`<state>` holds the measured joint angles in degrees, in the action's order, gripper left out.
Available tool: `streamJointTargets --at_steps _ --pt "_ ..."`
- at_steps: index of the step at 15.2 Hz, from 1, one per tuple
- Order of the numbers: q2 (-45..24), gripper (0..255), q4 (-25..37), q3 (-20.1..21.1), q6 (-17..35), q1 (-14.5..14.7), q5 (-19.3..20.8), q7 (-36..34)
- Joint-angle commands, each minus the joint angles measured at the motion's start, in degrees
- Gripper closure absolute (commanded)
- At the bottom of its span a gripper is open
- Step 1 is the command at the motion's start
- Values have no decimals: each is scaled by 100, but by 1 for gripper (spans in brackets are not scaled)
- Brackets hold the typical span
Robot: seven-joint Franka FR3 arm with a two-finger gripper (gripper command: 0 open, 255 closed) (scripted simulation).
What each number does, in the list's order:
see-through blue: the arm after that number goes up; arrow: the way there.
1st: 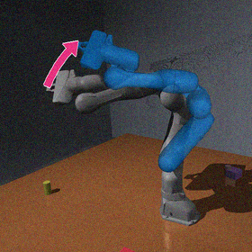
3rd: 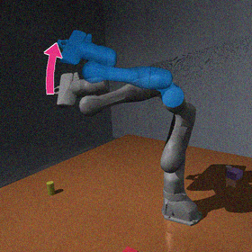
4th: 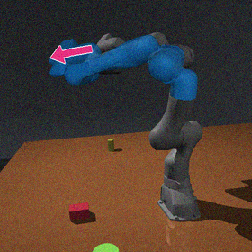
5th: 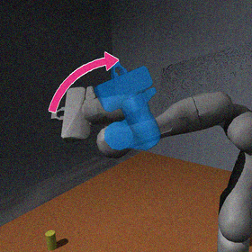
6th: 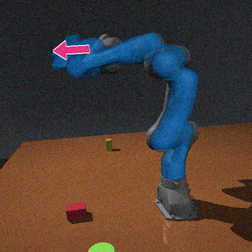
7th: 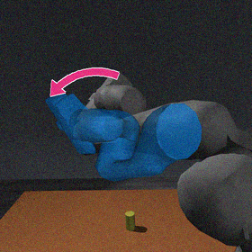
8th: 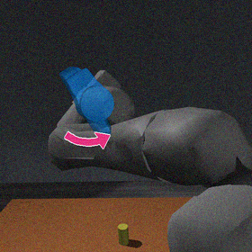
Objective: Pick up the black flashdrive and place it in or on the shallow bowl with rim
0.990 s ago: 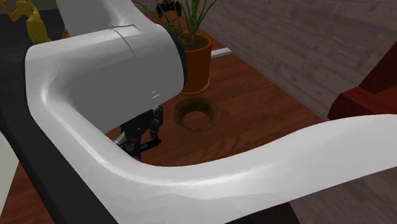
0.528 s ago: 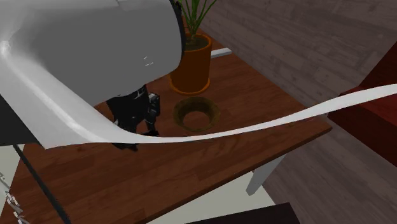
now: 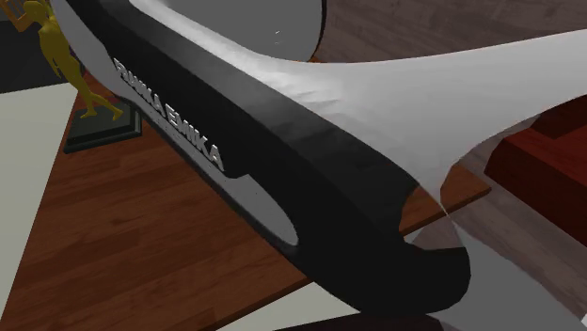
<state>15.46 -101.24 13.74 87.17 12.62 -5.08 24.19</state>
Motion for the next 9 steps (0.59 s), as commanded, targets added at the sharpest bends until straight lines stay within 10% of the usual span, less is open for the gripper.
streamJointTargets --at_steps 1,9 --pt "-135 255 122 -162 -5 -103 67 263" --pt "-812 255 856 -690 -112 -482 262 1149"
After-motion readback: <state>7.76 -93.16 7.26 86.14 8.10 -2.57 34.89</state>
